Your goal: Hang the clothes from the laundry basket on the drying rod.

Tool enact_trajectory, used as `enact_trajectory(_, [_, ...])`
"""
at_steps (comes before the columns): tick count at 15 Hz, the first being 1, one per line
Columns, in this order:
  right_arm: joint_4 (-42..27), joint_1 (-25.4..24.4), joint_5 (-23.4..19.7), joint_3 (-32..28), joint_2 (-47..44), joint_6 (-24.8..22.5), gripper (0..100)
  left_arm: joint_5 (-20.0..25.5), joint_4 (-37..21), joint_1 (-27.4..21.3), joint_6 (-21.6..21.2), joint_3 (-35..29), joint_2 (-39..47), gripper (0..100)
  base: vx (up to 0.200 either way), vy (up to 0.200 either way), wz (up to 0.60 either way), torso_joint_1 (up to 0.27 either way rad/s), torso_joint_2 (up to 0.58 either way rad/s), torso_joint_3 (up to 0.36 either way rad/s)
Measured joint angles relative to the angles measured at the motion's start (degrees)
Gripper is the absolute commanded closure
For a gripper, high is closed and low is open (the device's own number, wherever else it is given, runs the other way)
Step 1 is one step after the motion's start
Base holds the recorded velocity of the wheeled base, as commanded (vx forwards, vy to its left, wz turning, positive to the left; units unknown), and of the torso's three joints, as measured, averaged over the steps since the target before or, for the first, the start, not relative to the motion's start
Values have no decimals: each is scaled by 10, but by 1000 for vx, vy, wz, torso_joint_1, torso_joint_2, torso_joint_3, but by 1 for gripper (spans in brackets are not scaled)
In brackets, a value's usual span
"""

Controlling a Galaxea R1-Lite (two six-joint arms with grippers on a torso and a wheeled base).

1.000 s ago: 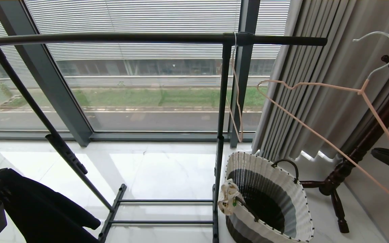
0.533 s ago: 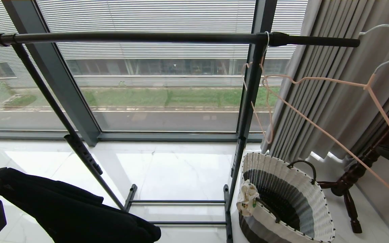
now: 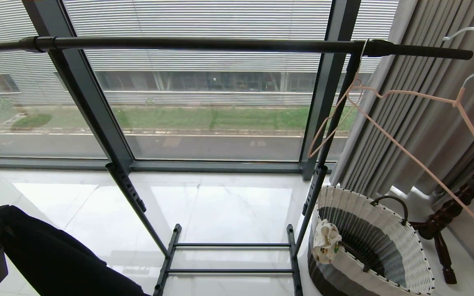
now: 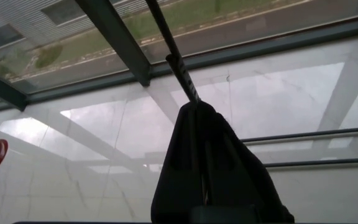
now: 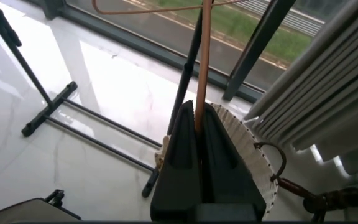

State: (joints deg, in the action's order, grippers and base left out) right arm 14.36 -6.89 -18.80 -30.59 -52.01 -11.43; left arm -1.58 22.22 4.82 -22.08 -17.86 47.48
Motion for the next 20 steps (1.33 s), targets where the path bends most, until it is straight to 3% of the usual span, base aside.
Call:
enact_trajectory(9, [-11, 2, 12, 28, 36, 4, 100, 0, 1, -1, 0, -1, -1, 100, 0, 0, 0, 0, 0, 0])
enact_trajectory(14, [-89, 2, 14, 31, 88, 4, 100, 0, 1, -1, 0, -1, -1, 100, 0, 0, 0, 0, 0, 0])
enact_trajectory(17, [-136, 9, 38, 31, 132, 14, 100, 0, 1, -1, 0, -1, 0, 100, 0, 0, 0, 0, 0, 0])
enact_trajectory(20, [-183, 12, 46, 30, 174, 21, 100, 0, 0, 0, -1, -1, 1, 100, -200, 0, 0, 7, 4, 6])
